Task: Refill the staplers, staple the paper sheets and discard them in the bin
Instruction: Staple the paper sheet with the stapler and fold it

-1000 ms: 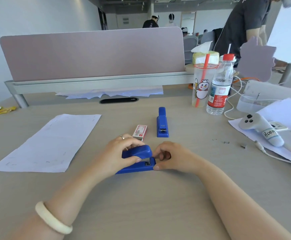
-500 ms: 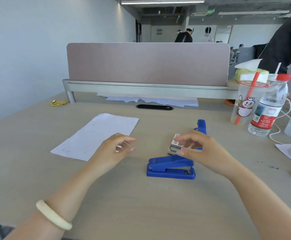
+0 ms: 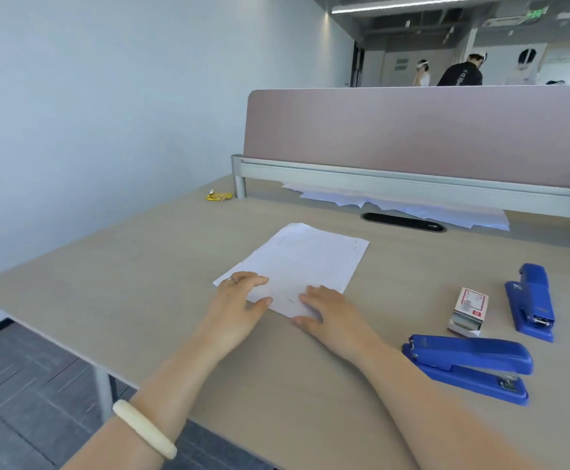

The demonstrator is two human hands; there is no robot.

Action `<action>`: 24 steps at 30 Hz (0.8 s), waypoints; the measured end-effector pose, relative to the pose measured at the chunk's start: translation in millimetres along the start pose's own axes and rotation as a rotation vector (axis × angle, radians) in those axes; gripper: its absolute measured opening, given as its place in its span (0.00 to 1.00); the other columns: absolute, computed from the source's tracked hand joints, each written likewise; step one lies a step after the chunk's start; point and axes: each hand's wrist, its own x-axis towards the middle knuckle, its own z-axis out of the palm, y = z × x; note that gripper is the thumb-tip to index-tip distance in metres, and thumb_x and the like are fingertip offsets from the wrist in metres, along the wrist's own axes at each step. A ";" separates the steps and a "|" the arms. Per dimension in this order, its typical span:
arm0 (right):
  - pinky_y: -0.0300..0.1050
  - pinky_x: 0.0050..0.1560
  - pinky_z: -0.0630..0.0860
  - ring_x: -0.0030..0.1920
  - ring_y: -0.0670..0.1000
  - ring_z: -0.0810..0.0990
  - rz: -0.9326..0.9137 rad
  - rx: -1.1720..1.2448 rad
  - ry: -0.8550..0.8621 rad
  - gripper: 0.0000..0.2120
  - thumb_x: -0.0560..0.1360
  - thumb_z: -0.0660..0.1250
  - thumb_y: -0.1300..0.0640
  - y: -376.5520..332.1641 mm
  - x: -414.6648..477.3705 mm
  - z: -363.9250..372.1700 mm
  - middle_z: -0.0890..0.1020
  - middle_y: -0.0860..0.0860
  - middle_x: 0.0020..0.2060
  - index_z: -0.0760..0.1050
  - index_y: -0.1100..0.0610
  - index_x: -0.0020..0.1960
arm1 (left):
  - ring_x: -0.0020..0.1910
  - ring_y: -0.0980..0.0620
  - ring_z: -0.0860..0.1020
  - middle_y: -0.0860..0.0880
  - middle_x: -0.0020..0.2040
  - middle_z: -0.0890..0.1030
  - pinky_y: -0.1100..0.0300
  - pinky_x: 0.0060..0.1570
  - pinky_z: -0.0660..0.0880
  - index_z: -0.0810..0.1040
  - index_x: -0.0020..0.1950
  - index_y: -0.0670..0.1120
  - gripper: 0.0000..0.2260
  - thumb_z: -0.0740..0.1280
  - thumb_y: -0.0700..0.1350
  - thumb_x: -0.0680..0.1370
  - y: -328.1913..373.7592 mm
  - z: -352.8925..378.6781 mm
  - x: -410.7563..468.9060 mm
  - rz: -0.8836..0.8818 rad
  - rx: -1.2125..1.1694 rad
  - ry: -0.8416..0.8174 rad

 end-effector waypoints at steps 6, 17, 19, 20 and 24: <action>0.46 0.47 0.73 0.49 0.53 0.76 -0.099 -0.024 0.241 0.10 0.75 0.61 0.51 4.9 0.9 7.5 0.83 0.48 0.44 0.80 0.53 0.46 | 0.75 0.54 0.55 0.52 0.75 0.62 0.62 0.70 0.53 0.65 0.71 0.53 0.29 0.70 0.53 0.71 -9.6 0.7 0.9 0.086 0.266 -0.149; 0.21 0.61 0.56 0.66 0.38 0.62 -0.137 0.438 0.528 0.22 0.74 0.62 0.44 -0.3 -13.2 -12.8 0.69 0.42 0.64 0.67 0.48 0.66 | 0.50 0.40 0.79 0.44 0.49 0.83 0.54 0.42 0.74 0.76 0.60 0.54 0.14 0.56 0.43 0.79 20.7 -5.2 -1.9 0.087 0.316 0.165; 0.16 0.57 0.56 0.67 0.36 0.60 -0.109 0.607 0.603 0.23 0.73 0.61 0.42 -3.7 -17.5 -23.6 0.65 0.40 0.65 0.63 0.43 0.67 | 0.40 0.40 0.78 0.42 0.39 0.81 0.55 0.36 0.69 0.77 0.58 0.48 0.12 0.57 0.42 0.79 29.0 -13.4 -2.6 0.099 0.136 0.323; 0.17 0.56 0.59 0.66 0.35 0.62 -0.098 0.681 0.628 0.21 0.73 0.61 0.43 -4.7 -19.6 -28.7 0.64 0.39 0.64 0.62 0.39 0.65 | 0.34 0.43 0.73 0.45 0.33 0.76 0.55 0.33 0.65 0.79 0.53 0.46 0.10 0.58 0.42 0.79 35.6 -17.9 -4.2 0.080 0.013 0.381; 0.28 0.43 0.74 0.51 0.40 0.77 0.068 0.866 0.547 0.07 0.74 0.64 0.45 -9.4 -27.9 -56.8 0.74 0.43 0.56 0.70 0.43 0.51 | 0.28 0.54 0.68 0.52 0.29 0.70 0.62 0.31 0.64 0.71 0.32 0.49 0.14 0.62 0.45 0.78 67.6 -35.3 -6.5 -0.058 -0.607 0.423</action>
